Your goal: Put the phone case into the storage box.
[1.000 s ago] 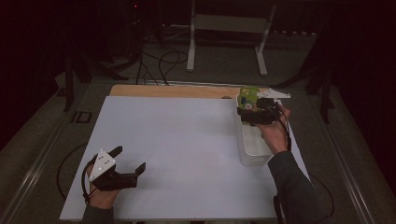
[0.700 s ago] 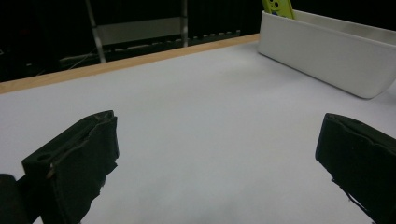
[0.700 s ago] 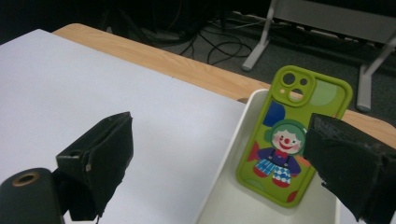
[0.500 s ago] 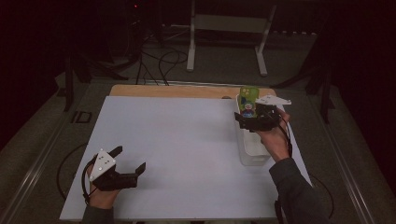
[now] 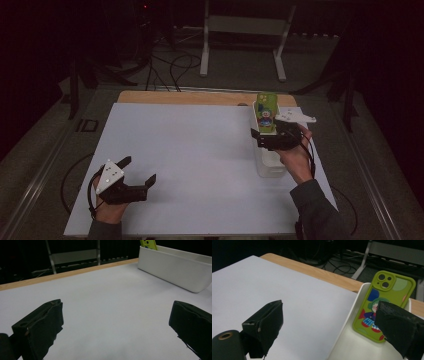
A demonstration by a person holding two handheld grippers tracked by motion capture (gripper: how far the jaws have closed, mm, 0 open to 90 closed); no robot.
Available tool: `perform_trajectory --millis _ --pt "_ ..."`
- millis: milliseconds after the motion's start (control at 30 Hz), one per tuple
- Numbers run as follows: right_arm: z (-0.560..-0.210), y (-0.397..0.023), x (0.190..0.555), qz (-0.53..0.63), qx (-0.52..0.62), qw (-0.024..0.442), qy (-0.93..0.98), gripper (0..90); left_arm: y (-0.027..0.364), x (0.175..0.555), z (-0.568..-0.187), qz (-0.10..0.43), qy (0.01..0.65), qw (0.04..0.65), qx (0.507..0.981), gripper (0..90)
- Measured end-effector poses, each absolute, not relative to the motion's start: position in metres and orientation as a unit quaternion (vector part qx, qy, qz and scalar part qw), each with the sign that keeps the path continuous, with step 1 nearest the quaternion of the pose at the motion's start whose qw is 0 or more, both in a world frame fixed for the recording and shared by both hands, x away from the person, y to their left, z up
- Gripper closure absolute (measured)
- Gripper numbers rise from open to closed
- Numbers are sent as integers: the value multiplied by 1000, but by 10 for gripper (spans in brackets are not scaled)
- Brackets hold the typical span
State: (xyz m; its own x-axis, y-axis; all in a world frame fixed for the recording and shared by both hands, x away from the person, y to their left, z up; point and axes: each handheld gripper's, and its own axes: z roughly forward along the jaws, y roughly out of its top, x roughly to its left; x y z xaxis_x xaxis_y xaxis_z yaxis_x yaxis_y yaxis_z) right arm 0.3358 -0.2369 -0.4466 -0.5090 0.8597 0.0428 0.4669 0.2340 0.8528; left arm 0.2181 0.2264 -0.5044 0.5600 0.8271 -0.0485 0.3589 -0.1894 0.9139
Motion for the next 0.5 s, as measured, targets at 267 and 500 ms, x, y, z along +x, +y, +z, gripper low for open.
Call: perform_trajectory --millis 267,500 --pt "-450 -239 320 447 433 223 751 82 226 218 -504 238 403 492 734 0" --pt "-456 -238 310 449 426 224 753 82 227 218 -504 238 404 492 734 0"
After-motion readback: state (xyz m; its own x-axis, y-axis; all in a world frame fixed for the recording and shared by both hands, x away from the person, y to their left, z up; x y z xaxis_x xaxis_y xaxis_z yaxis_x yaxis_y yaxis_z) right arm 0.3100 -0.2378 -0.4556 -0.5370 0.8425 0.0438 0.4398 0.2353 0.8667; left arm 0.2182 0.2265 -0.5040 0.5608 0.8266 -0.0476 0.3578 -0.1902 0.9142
